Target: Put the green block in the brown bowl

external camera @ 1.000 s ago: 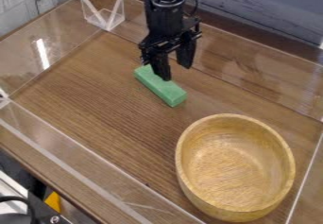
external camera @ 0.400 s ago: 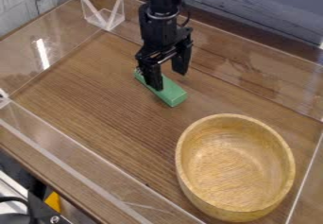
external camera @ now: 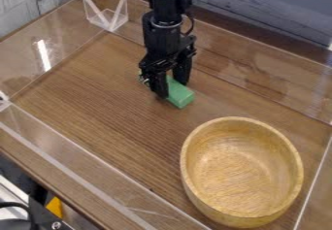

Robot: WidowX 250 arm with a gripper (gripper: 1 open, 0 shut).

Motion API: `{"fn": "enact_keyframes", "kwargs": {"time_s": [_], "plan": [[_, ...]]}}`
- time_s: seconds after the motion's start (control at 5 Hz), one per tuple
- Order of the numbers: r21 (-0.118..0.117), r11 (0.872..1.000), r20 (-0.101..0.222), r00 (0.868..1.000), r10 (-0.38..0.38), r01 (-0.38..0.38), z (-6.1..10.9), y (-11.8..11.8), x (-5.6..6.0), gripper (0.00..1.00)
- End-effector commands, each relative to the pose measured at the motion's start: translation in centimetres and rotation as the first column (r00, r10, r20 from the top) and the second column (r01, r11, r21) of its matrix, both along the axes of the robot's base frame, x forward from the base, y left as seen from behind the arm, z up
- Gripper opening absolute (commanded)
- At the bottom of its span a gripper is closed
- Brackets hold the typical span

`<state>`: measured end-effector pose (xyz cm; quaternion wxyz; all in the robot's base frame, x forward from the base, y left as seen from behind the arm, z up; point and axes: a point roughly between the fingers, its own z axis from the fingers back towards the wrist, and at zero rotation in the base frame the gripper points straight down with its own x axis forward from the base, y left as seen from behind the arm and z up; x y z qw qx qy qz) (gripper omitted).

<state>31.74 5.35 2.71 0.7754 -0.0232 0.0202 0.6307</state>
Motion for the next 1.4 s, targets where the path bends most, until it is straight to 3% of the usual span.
{"fn": "enact_keyframes", "kwargs": {"time_s": [0.0, 1.2], "plan": [[0.002, 1.000, 0.033, 0.999, -0.006, 0.006, 1.2, 0.2, 0.4, 0.00], [-0.047, 0.997, 0.048, 0.997, -0.063, 0.065, 6.3, 0.0, 1.7, 0.00]]}}
